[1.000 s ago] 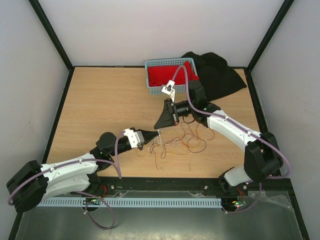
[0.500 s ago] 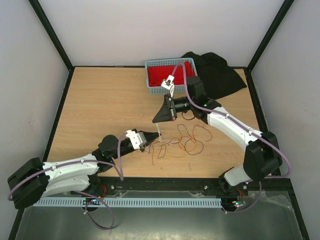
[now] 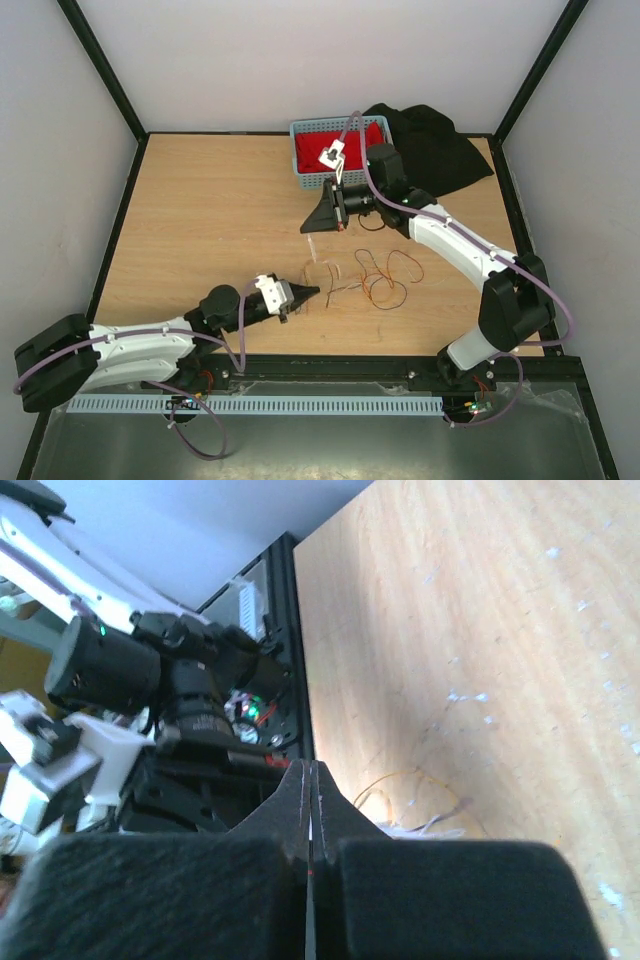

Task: Zip-tie the wires
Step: Tie the cable at the center of the board.

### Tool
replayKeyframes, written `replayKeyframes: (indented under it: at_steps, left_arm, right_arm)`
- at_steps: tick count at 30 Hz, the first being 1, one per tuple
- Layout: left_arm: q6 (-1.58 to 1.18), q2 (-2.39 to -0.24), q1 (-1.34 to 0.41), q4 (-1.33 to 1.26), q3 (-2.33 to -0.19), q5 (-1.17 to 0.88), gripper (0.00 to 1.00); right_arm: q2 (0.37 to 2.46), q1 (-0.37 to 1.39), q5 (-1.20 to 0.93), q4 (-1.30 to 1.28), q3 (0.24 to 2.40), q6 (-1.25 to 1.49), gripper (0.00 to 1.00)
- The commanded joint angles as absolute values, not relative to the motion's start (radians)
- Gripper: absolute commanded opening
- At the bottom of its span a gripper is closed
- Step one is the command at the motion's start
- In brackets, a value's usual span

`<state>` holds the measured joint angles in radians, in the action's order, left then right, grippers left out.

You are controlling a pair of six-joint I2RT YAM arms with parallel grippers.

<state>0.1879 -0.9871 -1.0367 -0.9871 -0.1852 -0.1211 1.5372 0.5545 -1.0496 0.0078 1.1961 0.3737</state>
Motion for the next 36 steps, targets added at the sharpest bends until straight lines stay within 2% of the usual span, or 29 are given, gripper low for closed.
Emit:
replayKeyframes:
  at_steps: [1, 11, 12, 16, 17, 21, 26, 33, 36]
  left_arm:
    - [0.11, -0.976, -1.077, -0.955, -0.13, -0.153, 0.0]
    - [0.121, -0.886, -1.088, -0.887, -0.107, -0.002, 0.02]
    - [0.133, -0.857, -1.087, -0.851, -0.116, 0.022, 0.05]
    - [0.177, -0.715, -1.072, -0.715, -0.15, 0.103, 0.43]
    - [0.183, -0.673, -1.063, -0.687, -0.154, 0.113, 0.48]
    - [0.151, -0.532, -0.992, -0.525, -0.202, 0.125, 0.55]
    - [0.092, -0.449, -0.877, -0.405, -0.276, -0.006, 0.63]
    - [0.042, -0.532, -0.786, -0.371, -0.368, -0.262, 0.8]
    - [0.057, -0.595, -0.786, -0.375, -0.402, -0.314, 0.83]
  right_arm:
    - [1.539, 0.54, -1.016, 0.09, 1.257, 0.363, 0.0]
    - [1.514, 0.54, -1.043, 0.104, 1.205, 0.379, 0.0]
    - [1.509, 0.54, -1.05, 0.103, 1.194, 0.378, 0.0]
    - [1.491, 0.54, -1.076, 0.1, 1.148, 0.372, 0.0]
    - [1.484, 0.54, -1.083, 0.101, 1.137, 0.367, 0.0]
    - [1.461, 0.54, -1.118, 0.099, 1.109, 0.346, 0.0]
    - [1.44, 0.54, -1.207, 0.104, 1.091, 0.35, 0.0]
    - [1.384, 0.541, -1.293, 0.102, 1.067, 0.355, 0.0]
    - [1.368, 0.541, -1.293, 0.104, 1.055, 0.361, 0.0]
